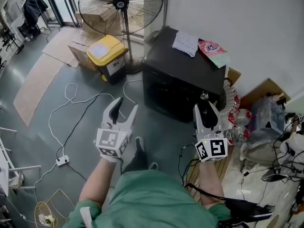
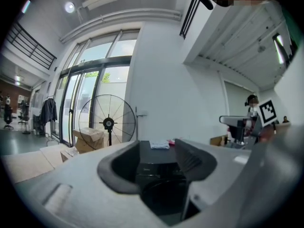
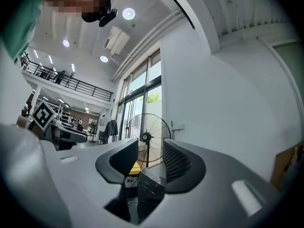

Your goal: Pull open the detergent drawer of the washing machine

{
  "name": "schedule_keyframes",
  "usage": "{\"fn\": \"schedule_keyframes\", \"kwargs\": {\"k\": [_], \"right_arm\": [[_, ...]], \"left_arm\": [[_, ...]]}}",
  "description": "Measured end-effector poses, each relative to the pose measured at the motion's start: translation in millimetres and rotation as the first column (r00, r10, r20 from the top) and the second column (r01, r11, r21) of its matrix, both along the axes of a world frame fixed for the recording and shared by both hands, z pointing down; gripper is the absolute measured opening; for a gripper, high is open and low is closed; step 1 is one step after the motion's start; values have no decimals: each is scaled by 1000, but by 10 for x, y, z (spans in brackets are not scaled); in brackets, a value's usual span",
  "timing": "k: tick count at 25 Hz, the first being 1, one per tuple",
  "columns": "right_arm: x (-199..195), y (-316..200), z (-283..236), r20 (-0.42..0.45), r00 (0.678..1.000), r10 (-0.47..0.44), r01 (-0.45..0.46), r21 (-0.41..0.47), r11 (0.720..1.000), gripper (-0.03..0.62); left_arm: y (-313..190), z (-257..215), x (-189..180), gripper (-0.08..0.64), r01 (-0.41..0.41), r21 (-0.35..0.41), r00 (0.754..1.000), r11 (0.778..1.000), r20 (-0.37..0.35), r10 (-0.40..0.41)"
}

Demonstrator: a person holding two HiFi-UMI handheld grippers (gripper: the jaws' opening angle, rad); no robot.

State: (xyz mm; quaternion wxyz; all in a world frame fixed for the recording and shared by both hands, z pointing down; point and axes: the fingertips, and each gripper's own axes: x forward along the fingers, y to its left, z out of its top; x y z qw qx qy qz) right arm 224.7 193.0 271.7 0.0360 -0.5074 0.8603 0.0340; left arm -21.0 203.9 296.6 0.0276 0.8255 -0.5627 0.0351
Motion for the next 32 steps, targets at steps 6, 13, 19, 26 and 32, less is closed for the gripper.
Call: {"fn": "schedule_keyframes", "kwargs": {"k": [6, 13, 19, 26, 32], "right_arm": [[-36, -361, 16, -36, 999, 11, -11, 3, 1000, 155], [-202, -1012, 104, -66, 997, 36, -37, -16, 999, 155], [-422, -1569, 208, -70, 997, 45, -48, -48, 998, 155], [-709, -2084, 315, -49, 998, 50, -54, -101, 993, 155], [-873, -2372, 406, -46, 998, 47, -53, -140, 989, 155]], "left_arm": [[-504, 179, -42, 230, -20, -29, 999, 999, -38, 18], [-1245, 419, -169, 230, -67, -67, 995, 996, -74, 62], [-1815, 608, -262, 230, -147, -95, 985, 985, -101, 137], [-2258, 892, -324, 233, -274, -146, 957, 951, -140, 254], [-2506, 1213, -265, 239, -387, -189, 915, 903, -202, 349]]}}
